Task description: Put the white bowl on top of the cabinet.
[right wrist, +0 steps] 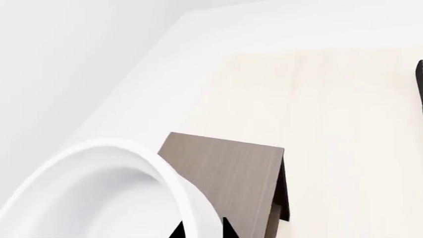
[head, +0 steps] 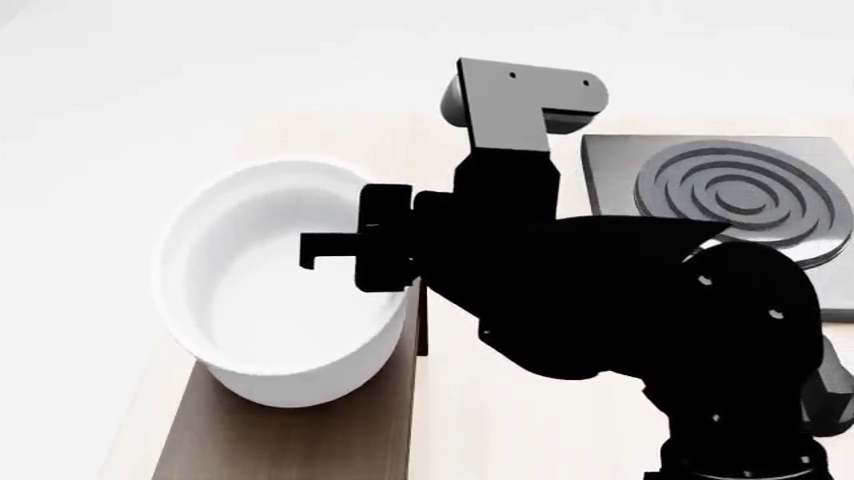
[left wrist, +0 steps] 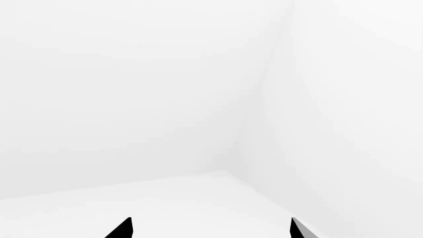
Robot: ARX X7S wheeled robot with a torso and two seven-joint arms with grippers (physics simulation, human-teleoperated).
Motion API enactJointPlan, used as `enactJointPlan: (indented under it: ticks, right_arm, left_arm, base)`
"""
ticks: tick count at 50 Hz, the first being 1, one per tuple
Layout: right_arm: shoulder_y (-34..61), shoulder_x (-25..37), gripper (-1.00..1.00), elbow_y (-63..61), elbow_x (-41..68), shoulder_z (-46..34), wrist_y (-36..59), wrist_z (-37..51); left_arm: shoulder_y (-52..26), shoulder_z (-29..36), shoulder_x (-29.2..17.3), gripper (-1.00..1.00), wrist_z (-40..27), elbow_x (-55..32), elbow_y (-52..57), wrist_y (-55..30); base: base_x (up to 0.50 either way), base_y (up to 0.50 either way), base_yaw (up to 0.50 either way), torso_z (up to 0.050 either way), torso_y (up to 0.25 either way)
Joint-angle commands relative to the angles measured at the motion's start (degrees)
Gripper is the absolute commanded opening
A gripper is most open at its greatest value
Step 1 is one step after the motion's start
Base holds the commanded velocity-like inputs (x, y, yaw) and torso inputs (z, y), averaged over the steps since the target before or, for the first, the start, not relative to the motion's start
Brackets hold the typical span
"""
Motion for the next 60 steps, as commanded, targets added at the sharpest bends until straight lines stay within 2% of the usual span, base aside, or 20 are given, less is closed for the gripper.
enactJointPlan:
  ticks: [1, 6, 7, 24, 36, 49, 60]
  right_arm:
    - [-1.07, -0.69, -1.0, 1.52, -4.14, -1.81, -2.12, -3.87]
    - [-1.25, -0.45, -1.0, 1.93, -5.2, -2.76, -3.56, -5.21]
    - [-1.23, -0.26, 1.0, 1.8, -5.61, -3.24, -3.88, -5.82]
    - [-1.26, 1.24, 1.0, -0.78, -6.68, -3.91, -7.25, -7.87]
    - [-1.84, 4.51, 1.0, -6.97, -6.63, -0.1, -11.62, -7.1]
    - [-8.55, 9.59, 1.0, -15.71, -11.96, 1.14, -19.14, -7.58]
    - [-15.55, 12.45, 1.0, -17.84, -15.55, 3.03, -24.16, -6.89]
  left_arm:
    - [-0.04, 0.12, -0.07, 1.0, -0.08, -0.04, -0.18, 0.17]
    - [-0.06, 0.19, -0.11, 1.0, -0.1, -0.08, -0.25, 0.2]
    - [-0.08, 0.22, -0.07, 1.0, -0.07, -0.05, -0.4, 0.31]
    - [0.02, 0.26, -0.3, 1.0, -0.32, -0.39, 0.02, 0.12]
    - [0.11, 0.27, -0.47, 1.0, -0.49, -0.62, 0.3, 0.02]
    - [0.12, 0.12, -0.58, 1.0, -0.63, -1.06, 0.58, -0.02]
    - [0.12, 0.23, -0.65, 1.0, -0.57, -1.19, 0.54, 0.18]
  base:
    - [0.0, 0.0, 0.01, 0.0, 0.0]
    - [0.0, 0.0, 0.01, 0.0, 0.0]
    - [0.02, 0.0, 0.01, 0.0, 0.0]
    - [0.0, 0.0, 0.0, 0.0, 0.0]
    - [0.0, 0.0, 0.0, 0.0, 0.0]
    - [0.0, 0.0, 0.0, 0.0, 0.0]
    - [0.0, 0.0, 0.0, 0.0, 0.0]
